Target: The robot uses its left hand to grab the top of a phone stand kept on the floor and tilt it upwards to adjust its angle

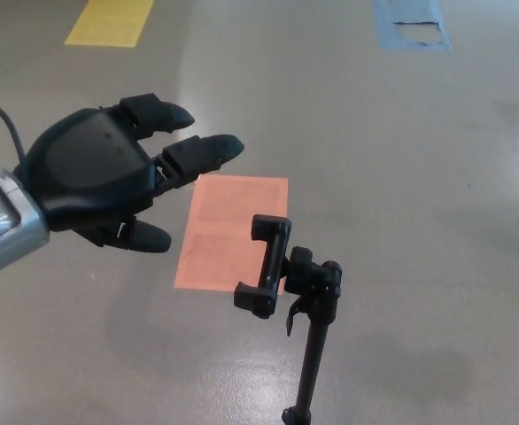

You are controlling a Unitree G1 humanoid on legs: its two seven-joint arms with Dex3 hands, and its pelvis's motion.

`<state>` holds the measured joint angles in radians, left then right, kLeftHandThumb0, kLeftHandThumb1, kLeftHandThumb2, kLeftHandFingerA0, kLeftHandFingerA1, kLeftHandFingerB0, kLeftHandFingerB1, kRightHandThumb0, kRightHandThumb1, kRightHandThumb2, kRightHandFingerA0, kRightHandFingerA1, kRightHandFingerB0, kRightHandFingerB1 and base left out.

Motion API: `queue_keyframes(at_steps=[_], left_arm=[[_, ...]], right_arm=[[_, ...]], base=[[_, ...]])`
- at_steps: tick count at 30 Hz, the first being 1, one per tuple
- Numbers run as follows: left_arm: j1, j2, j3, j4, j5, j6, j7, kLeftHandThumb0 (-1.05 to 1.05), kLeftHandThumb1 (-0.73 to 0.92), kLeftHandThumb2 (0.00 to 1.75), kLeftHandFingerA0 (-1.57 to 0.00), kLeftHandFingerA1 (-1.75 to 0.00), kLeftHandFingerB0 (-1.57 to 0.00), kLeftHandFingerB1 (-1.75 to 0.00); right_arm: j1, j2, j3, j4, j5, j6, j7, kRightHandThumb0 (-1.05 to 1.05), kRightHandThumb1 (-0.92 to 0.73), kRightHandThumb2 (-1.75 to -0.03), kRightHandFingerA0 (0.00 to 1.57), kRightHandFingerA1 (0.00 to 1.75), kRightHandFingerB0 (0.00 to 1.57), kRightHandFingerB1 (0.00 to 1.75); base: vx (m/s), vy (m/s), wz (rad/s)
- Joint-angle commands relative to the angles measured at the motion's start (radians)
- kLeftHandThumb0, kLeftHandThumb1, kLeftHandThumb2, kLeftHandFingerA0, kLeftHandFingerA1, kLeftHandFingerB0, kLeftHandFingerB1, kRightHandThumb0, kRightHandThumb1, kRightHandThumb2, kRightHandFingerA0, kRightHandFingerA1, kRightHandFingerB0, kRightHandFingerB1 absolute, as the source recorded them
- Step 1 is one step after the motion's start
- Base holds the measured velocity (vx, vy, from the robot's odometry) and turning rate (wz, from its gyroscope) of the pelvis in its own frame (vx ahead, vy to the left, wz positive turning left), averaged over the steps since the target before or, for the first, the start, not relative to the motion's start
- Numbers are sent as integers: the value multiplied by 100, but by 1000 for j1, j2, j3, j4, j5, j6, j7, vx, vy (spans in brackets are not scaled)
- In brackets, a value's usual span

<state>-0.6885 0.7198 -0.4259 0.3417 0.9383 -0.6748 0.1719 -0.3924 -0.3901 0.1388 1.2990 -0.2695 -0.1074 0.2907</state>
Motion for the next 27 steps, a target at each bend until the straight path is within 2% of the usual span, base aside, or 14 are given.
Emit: queue_keyframes(at_steps=[1, 5, 6, 7, 8, 10, 11, 15, 20, 22, 23, 25, 26, 27], left_arm=[[-16, 26, -27, 28, 95, -56, 116, -81, 83, 67, -21, -31, -2, -21], [-17, 23, -36, 32, 101, -62, 126, -81, 67, 98, -15, -43, -3, -25], [-14, 24, -38, 18, 111, -54, 124, -78, 81, 66, -21, -30, -2, -21], [-14, 24, -39, 14, 114, -52, 124, -78, 81, 66, -21, -30, -2, -21], [-12, 25, -39, 8, 117, -49, 122, -80, 65, 99, -15, -44, 0, -23], [-9, 22, -43, 0, 125, -44, 128, -83, 66, 99, -14, -42, 0, -20], [-9, 19, -45, -1, 129, -44, 133, -78, 80, 65, -21, -30, -2, -21], [-7, 16, -50, -15, 134, -41, 120, -81, 66, 98, -15, -43, -3, -25], [-2, 13, -54, -39, 134, -34, 87, -79, 79, 66, -23, -30, -2, -21], [-5, 9, -58, -38, 140, -32, 89, -79, 64, 98, -14, -43, 0, -23], [-5, 8, -59, -40, 141, -31, 88, -78, 80, 65, -22, -30, -1, -20], [-5, 9, -59, -42, 142, -30, 87, -78, 80, 65, -22, -30, -1, -20], [-4, 8, -61, -44, 146, -30, 93, -80, 65, 100, -15, -44, 0, -22], [-5, 8, -63, -43, 147, -30, 95, -80, 82, 66, -22, -30, 0, -19]], right_arm=[[-8, -16, -7, 4, 3, 4, 7, -65, -80, -63, 22, 40, 22, 30], [-14, -16, 1, 3, -5, 10, 9, -65, -82, -64, 24, 41, 22, 32], [-15, -17, 2, 5, -7, 10, 9, -65, -80, -64, 23, 41, 22, 31], [-15, -17, 2, 5, -7, 9, 9, -65, -80, -64, 23, 41, 22, 31], [-15, -16, 2, 6, -7, 9, 8, -66, -79, -64, 24, 41, 22, 31], [-15, -15, -1, 7, -2, 5, 9, -65, -80, -62, 24, 40, 23, 31], [-15, -15, -2, 6, -1, 6, 11, -65, -80, -63, 22, 40, 21, 31], [-19, -16, 0, 3, -3, 8, 12, -65, -80, -63, 24, 41, 23, 31], [-23, -16, 4, 4, -7, 6, 11, -65, -80, -64, 24, 42, 23, 32], [-28, -16, 8, 4, -12, 5, 8, -66, -80, -64, 24, 41, 23, 32], [-28, -17, 9, 4, -12, 5, 7, -66, -80, -64, 24, 41, 23, 32], [-28, -17, 9, 4, -12, 4, 8, -66, -80, -64, 24, 41, 23, 32], [-29, -17, 10, 3, -12, 5, 9, -65, -82, -65, 26, 40, 25, 32], [-31, -17, 10, 3, -11, 7, 9, -64, -82, -65, 26, 39, 25, 32]], base=[[0, 0, 0], [0, 0, 0], [0, 0, 0], [0, 0, 0], [0, 0, 0], [0, 0, 0], [0, 0, 0], [0, 0, 0], [0, 0, 0], [0, 0, 0], [0, 0, 0], [0, 0, 0], [0, 0, 0], [0, 0, 0]])
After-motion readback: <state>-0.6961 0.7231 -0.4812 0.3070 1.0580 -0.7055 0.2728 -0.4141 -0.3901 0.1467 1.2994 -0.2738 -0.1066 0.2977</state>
